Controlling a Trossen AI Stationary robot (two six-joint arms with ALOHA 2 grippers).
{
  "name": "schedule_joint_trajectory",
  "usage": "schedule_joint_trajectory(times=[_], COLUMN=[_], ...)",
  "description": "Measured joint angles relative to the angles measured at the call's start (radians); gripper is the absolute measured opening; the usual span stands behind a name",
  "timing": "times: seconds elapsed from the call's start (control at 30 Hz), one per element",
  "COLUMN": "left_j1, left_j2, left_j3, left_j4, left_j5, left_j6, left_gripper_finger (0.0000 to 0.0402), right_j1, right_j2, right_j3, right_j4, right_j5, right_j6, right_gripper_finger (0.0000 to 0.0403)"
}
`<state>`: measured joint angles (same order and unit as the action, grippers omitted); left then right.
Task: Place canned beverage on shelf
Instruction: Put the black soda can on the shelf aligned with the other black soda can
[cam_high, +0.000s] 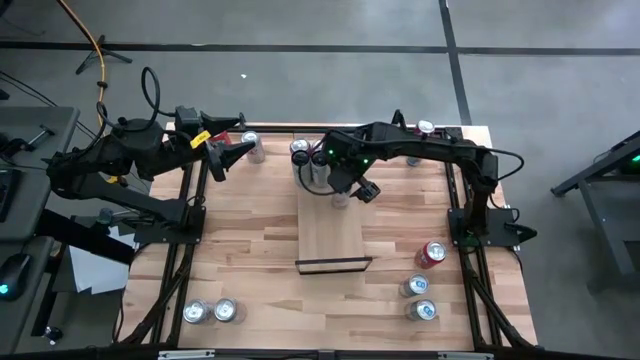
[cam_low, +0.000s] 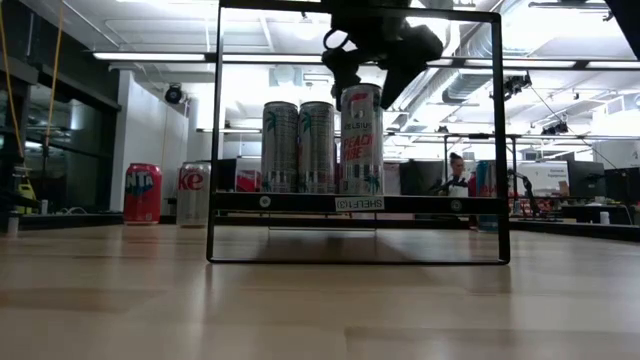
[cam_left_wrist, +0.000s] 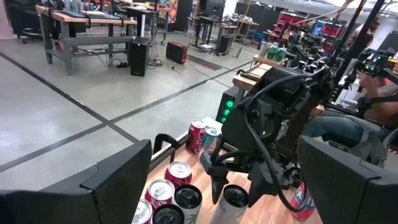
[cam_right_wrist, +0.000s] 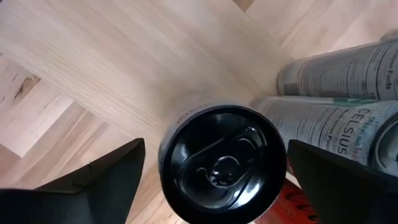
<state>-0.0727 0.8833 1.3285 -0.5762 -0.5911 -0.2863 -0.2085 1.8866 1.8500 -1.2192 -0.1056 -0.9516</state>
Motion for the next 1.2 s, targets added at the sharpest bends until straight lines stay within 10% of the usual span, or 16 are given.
schedule_joint_trajectory(times=[0.33,0.83,1.2], left_j1=[0.000,0.000,0.000], left_j2=[0.000,0.000,0.000], left_j3=[0.000,0.000,0.000], left_j4=[-0.002,-0.003,-0.003], left_j5=[0.000,0.001,0.005], left_j6=[0.001,0.028,0.028], left_gripper_finger=[0.0353,0.0353,0.0353], right_j1=[0.000,-0.050,-0.116], right_j2=[-0.001,-0.006,-0.005], right_j3=[0.000,0.001,0.000], right_j4=[0.000,-0.043,0.035], right_j5=[-0.006,0.256,0.174], right_j6=[0.100,0.654,0.715], right_gripper_finger=[0.0242,0.0248,0.0250])
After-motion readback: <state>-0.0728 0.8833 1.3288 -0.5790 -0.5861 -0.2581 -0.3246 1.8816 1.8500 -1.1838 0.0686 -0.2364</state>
